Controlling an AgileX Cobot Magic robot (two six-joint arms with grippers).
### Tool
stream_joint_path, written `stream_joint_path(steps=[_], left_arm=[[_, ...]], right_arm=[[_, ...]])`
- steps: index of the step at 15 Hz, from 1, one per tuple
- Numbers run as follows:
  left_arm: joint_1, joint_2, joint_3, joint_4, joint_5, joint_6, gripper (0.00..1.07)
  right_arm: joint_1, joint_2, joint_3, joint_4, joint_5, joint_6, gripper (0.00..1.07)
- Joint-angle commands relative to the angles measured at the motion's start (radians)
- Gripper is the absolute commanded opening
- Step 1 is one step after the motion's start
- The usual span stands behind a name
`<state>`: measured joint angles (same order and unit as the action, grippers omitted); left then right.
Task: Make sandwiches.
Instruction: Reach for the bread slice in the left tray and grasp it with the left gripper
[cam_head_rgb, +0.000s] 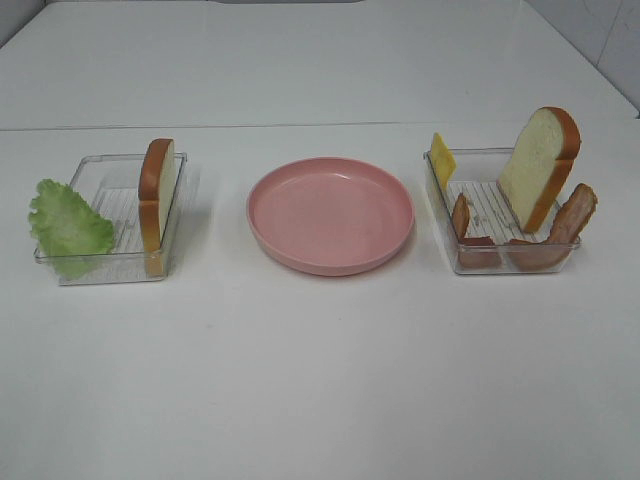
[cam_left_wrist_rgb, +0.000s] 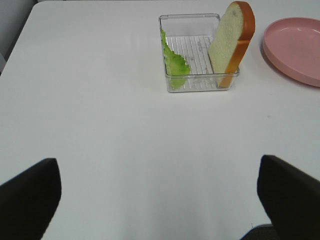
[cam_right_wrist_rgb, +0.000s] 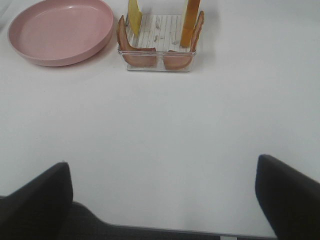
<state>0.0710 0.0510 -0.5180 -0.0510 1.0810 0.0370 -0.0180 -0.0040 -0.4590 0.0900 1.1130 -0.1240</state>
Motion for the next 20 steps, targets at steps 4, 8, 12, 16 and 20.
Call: stream_joint_path(steps=[4,8,12,16,20], left_arm=[[-0.003,-0.003,0.0,0.003,-0.011,0.0,1.01],[-0.003,0.004,-0.003,0.014,-0.013,0.008,1.01],[-0.003,0.221,-0.177,0.046,0.089,0.062,1.0],[-0.003,0.708,-0.499,0.091,0.204,-0.02,1.0],[-0.003,1.278,-0.904,0.024,0.231,-0.037,1.0]], right_arm=[[-0.005,0.0,0.005,0.004,-0.007,-0.003,0.96],[-0.005,0.0,0.005,0.004,-0.007,-0.003,0.96],[-0.005,0.0,0.005,0.004,-0.007,-0.003,0.96],[-0.005,0.0,0.005,0.004,-0.007,-0.003,0.96],[-0.005,0.0,0.005,0.004,-0.007,-0.003,0.96]])
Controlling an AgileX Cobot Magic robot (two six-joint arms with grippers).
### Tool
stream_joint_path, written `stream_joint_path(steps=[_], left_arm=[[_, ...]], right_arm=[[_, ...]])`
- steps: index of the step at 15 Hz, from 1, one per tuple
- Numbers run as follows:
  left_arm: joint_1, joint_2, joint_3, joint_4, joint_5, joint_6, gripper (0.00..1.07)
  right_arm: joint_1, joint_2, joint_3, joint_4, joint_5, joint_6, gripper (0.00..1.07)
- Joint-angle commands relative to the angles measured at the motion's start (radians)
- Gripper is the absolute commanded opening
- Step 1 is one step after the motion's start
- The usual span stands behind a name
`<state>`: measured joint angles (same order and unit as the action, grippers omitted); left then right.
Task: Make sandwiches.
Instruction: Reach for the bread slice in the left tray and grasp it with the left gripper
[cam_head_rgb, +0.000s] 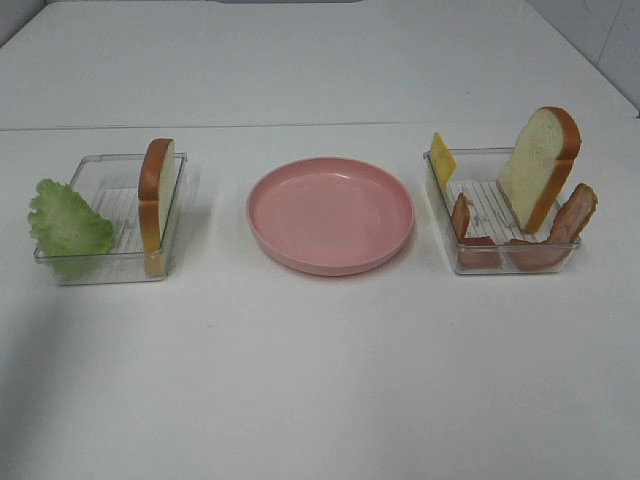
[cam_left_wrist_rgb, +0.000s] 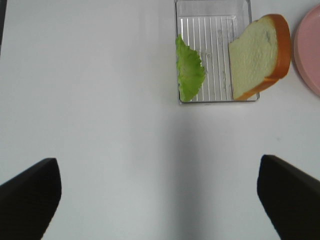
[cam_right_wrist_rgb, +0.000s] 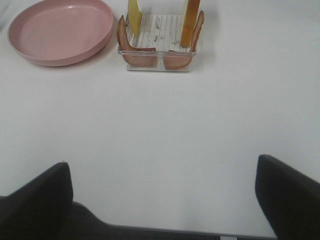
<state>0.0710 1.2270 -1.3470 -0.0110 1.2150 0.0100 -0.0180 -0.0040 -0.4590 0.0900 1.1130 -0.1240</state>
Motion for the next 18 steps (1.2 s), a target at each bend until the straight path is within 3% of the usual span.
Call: stream_joint_path(steps=[1,3,6,7,8,9,11,18], left_arm=[[-0.003,0.176,-0.124,-0.015,0.097,-0.01,1.0],[-0.003,0.258,-0.169,-0.019,0.097,-0.01,1.0],[-0.096,0.365,-0.188,-0.016,0.098,-0.026,1.0],[-0.148,0.401,-0.188,-0.003,0.097,-0.056,1.0],[-0.239,0.473,-0.197,0.019,0.097,-0.12,1.0],[-0.267,0.501,-0.208,0.024,0.096,-0.133,1.0],[-0.354,0.636,-0.305,0.028,0.096,-0.197,1.0],[-0.393,0.908,-0.556,0.025,0.097,-0.221,1.0]], right_arm=[[-0.005,0.0,0.005,0.004,-0.007,-0.003,0.96],[-0.005,0.0,0.005,0.004,-0.007,-0.003,0.96],[-0.005,0.0,0.005,0.004,-0.007,-0.003,0.96],[-0.005,0.0,0.005,0.004,-0.007,-0.003,0.96],[-0.005,0.0,0.005,0.004,-0.007,-0.003,0.96],[-0.005,0.0,0.005,0.004,-0.007,-0.003,0.96],[-0.005,0.0,0.005,0.004,-0.007,-0.003,0.96],[-0.005,0.0,0.005,0.004,-0.007,-0.003,0.96]])
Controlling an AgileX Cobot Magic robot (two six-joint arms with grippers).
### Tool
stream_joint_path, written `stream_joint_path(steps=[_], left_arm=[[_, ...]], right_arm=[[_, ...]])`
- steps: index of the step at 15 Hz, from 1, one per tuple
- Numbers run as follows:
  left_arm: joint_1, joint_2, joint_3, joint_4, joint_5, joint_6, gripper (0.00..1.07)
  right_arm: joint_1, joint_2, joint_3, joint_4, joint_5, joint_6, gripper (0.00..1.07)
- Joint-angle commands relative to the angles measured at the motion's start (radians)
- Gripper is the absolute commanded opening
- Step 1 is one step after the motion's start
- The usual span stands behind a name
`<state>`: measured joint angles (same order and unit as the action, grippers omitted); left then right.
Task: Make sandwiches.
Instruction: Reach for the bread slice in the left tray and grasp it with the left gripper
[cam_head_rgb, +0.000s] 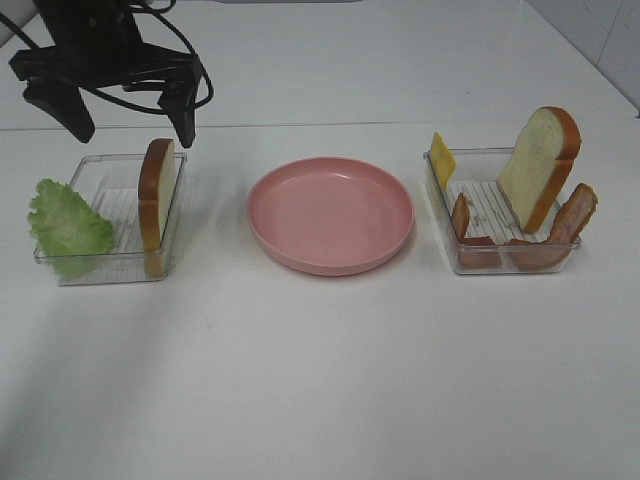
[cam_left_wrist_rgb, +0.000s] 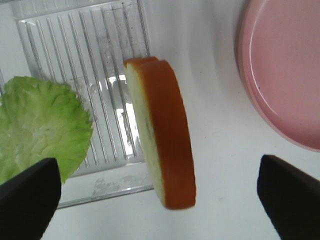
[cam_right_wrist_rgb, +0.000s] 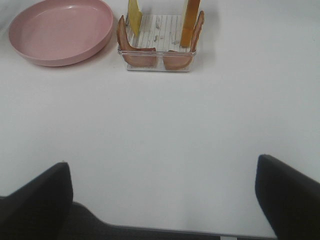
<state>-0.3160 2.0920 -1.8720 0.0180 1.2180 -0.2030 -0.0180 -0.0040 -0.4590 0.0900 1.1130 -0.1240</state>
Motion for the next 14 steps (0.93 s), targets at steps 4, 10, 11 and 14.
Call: stream_joint_path(steps=[4,10,11,14], left_arm=[[-0.006,0.119,-0.04,-0.007,0.094,0.019,1.0],[-0.006,0.142,-0.04,-0.018,0.095,0.065,0.88],[-0.006,0.142,-0.04,-0.036,0.095,0.063,0.6],[-0.006,0.142,-0.04,-0.033,0.095,0.067,0.1]], right_arm=[[-0.005,0.0,0.005,0.004,-0.007,-0.003,0.96],[-0.005,0.0,0.005,0.004,-0.007,-0.003,0.96],[-0.005,0.0,0.005,0.004,-0.007,-0.003,0.96],[-0.005,0.0,0.005,0.004,-0.007,-0.003,0.96]])
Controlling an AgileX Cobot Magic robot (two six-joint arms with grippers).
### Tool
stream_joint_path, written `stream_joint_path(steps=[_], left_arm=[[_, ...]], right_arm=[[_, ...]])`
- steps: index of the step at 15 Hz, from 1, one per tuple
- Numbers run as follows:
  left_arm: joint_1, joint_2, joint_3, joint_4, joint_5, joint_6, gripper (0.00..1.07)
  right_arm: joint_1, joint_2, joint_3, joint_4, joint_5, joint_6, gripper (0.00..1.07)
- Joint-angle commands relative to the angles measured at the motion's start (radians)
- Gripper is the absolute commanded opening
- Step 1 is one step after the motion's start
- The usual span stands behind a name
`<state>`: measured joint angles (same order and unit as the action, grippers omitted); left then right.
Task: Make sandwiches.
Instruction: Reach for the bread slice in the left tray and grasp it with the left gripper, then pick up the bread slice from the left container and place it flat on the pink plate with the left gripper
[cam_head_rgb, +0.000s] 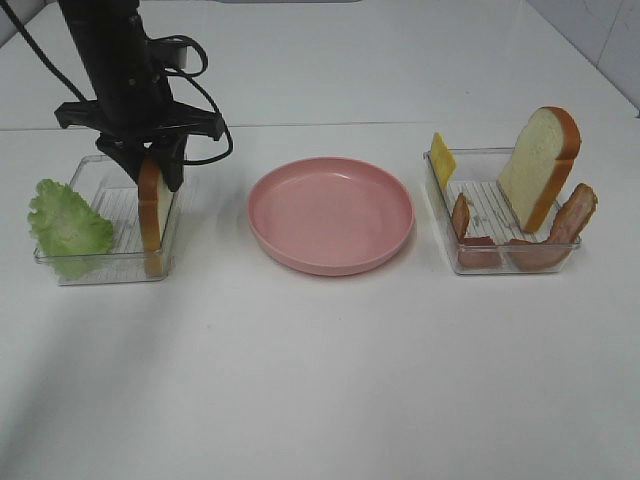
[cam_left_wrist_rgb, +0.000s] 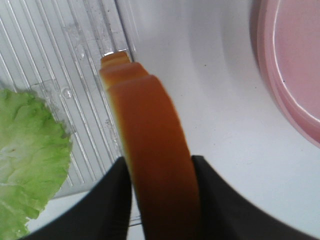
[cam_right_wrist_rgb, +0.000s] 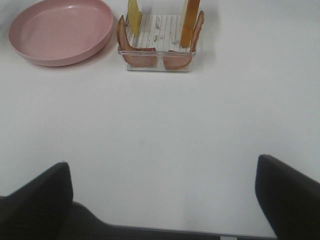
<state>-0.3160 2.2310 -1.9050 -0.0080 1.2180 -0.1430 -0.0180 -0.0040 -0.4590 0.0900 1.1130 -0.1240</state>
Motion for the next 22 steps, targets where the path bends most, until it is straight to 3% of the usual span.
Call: stream_joint_path(steps=[1,7,9,11,12,14,17,18,22], left_arm=[[-0.006,0.003,-0.007,-0.006,0.095,0.007,0.02],[-0.006,-0.008,-0.007,-0.005,0.095,0.002,0.0],[-0.006,-0.055,-0.004,0.008,0.096,0.021,0.0],[-0.003,-0.149,-0.004,0.016,0.096,0.004,0.0],[-0.003,-0.225,-0.004,-0.03,0.094,-0.02,0.0],[-0.005,-0.277,-0.005,-0.156,0.085,0.003,0.0],[-0.007,-0.237,-0.005,-0.399,-0.022,0.094,0.0],[-0.01,-0.171,-0.005,-0.541,-0.109,0.151,0.0],[-0.019,0.008,-0.005,-0.779,-0.212,0.283,0.0]], right_arm=[[-0.005,0.0,0.005,0.004,-0.007,-0.003,0.96],[-0.005,0.0,0.005,0.004,-0.007,-0.003,0.96],[-0.005,0.0,0.005,0.004,-0.007,-0.003,0.96],[-0.005,0.0,0.005,0.004,-0.007,-0.003,0.96],[-0.005,0.0,0.005,0.004,-0.007,-0.003,0.96],[-0.005,0.0,0.005,0.004,-0.007,-0.003,0.96],[-0.005,0.0,0.005,0.004,-0.007,-0.003,0.96],[-0.005,0.0,0.005,0.004,-0.007,-0.003,0.96],[-0.005,0.0,0.005,0.004,-0.007,-0.003,0.96]])
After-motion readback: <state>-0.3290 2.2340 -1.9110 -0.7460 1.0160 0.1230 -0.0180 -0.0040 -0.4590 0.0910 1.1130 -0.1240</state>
